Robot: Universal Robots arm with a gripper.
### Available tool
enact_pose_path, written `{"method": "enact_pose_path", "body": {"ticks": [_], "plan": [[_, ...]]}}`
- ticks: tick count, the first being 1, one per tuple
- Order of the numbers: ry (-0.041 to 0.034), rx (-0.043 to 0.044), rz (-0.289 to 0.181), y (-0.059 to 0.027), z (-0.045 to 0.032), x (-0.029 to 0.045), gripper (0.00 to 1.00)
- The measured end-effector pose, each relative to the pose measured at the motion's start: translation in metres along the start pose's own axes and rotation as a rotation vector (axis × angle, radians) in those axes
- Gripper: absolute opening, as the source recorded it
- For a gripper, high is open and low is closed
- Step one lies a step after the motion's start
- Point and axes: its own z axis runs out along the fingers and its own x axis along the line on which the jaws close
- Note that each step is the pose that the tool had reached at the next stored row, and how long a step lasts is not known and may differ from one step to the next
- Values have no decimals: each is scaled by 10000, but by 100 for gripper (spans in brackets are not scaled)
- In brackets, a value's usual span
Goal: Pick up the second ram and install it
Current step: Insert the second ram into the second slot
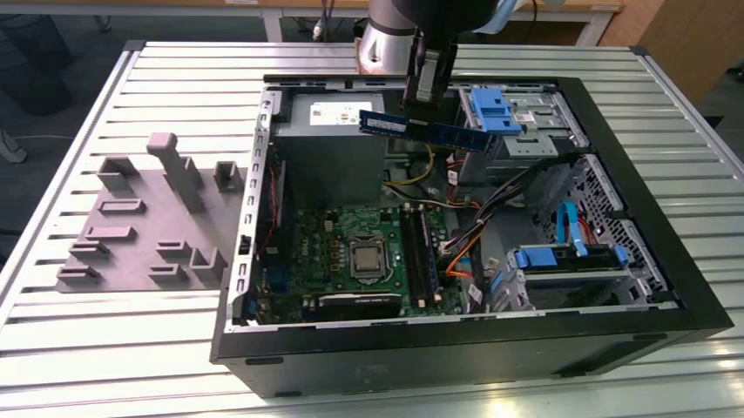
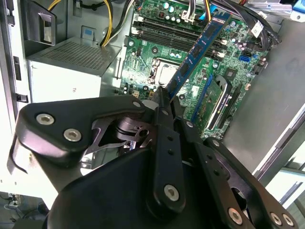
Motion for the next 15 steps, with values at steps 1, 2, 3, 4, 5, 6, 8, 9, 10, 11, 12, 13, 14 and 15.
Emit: {"method": "enact_pose_path", "body": {"ticks": [1, 2, 3, 4, 5, 6, 8, 9, 10, 11, 12, 13, 14, 15], "plan": [[0, 0, 1, 0, 0, 0, 14], [0, 0, 2, 0, 0, 0, 14], [0, 0, 3, 0, 0, 0, 14], [0, 0, 7, 0, 0, 0, 14], [0, 0, 14, 0, 0, 0, 14], [0, 0, 26, 0, 0, 0, 14], [-1, 2, 70, 0, 0, 0, 14], [-1, 2, 94, 0, 0, 0, 14], [-2, 2, 120, 0, 0, 0, 14], [-2, 3, 144, 0, 0, 0, 14], [-3, 4, 170, 0, 0, 0, 14], [-3, 4, 195, 0, 0, 0, 14], [-4, 5, 223, 0, 0, 0, 14], [-5, 5, 250, 0, 0, 0, 14]]}}
